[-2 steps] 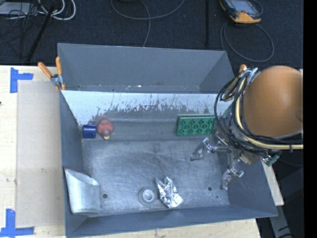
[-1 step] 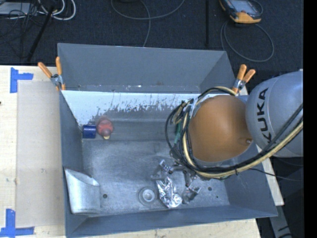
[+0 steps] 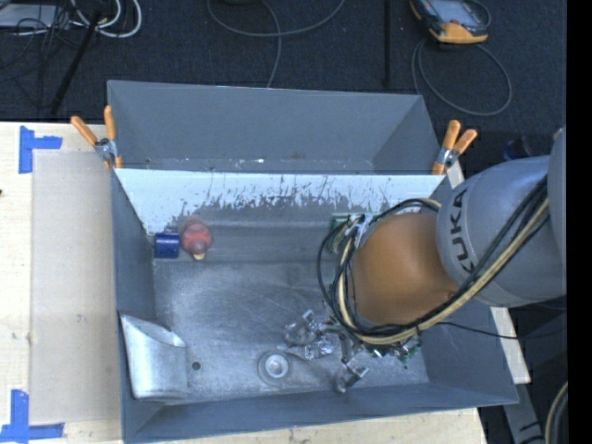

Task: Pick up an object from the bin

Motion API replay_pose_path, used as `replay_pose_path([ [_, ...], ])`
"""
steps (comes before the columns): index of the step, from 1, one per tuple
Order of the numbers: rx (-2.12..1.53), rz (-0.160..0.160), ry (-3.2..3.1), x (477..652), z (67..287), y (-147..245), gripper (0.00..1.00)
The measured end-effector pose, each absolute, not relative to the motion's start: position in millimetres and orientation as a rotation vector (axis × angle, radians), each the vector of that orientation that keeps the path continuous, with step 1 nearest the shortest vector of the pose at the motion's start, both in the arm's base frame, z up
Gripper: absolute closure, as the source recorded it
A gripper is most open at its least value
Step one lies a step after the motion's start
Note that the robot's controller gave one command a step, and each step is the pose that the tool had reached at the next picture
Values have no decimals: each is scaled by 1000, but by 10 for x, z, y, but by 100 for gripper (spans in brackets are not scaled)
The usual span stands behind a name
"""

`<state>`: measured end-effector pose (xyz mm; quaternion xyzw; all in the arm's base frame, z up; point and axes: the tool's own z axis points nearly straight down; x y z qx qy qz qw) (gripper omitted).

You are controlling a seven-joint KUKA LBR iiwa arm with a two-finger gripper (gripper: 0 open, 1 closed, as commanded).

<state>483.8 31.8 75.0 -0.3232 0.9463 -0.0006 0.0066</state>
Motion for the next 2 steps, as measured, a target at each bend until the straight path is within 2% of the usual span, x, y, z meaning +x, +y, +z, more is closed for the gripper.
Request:
replay_pose_path([
  [1,-1012,0,2959,4841,771,329,100],
  [2,-962,-3,2982,4963,2148,163,100],
])
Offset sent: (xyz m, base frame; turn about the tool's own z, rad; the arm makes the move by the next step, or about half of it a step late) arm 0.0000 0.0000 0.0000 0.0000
